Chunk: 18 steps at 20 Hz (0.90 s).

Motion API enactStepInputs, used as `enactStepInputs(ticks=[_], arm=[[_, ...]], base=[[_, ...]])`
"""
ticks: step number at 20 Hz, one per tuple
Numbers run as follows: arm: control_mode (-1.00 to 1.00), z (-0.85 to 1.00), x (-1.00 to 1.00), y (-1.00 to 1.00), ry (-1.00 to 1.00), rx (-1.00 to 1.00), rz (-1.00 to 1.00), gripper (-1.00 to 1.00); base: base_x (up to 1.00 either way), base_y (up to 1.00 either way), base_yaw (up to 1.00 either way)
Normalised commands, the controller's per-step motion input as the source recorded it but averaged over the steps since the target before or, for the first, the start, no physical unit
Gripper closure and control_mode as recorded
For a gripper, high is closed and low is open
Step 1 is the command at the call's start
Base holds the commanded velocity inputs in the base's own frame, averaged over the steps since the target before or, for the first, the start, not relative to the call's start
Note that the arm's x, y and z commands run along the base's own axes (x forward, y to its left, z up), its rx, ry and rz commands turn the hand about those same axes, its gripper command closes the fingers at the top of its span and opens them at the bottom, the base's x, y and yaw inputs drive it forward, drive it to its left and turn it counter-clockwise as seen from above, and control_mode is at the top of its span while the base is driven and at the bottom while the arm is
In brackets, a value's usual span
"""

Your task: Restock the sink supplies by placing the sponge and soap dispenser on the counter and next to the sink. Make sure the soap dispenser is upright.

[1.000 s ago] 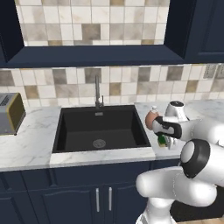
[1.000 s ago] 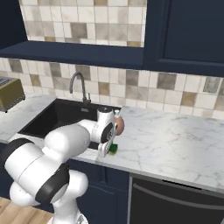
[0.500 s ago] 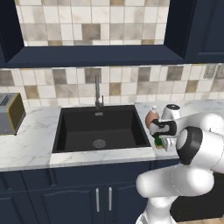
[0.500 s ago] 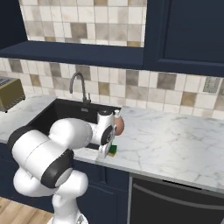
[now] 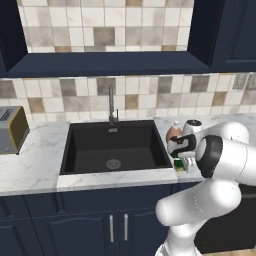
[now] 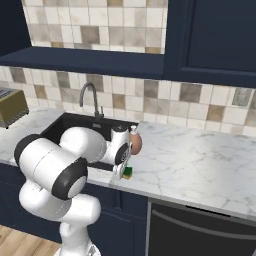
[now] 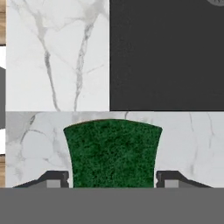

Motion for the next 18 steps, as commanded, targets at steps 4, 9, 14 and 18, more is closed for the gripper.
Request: enactStepInputs(ticks=[4, 9, 14, 18], arm=[[-1.00, 0.06, -0.17, 0.01, -0.04, 0.00, 0.01, -1.00], [-1.00, 0.46, -0.47, 0.11, -0.15, -0.01, 0.00, -1.00], [-1.00, 0.78, -0.49, 0.08, -0.23, -0.03, 0.01, -1.00], [-1.00, 0.76, -0.55, 0.12, -0.24, -0.03, 0.01, -1.00]], base=[[0.00, 0.00, 0.00], [0.00, 0.00, 0.00], [0.00, 0.00, 0.00], [0.00, 0.00, 0.00]])
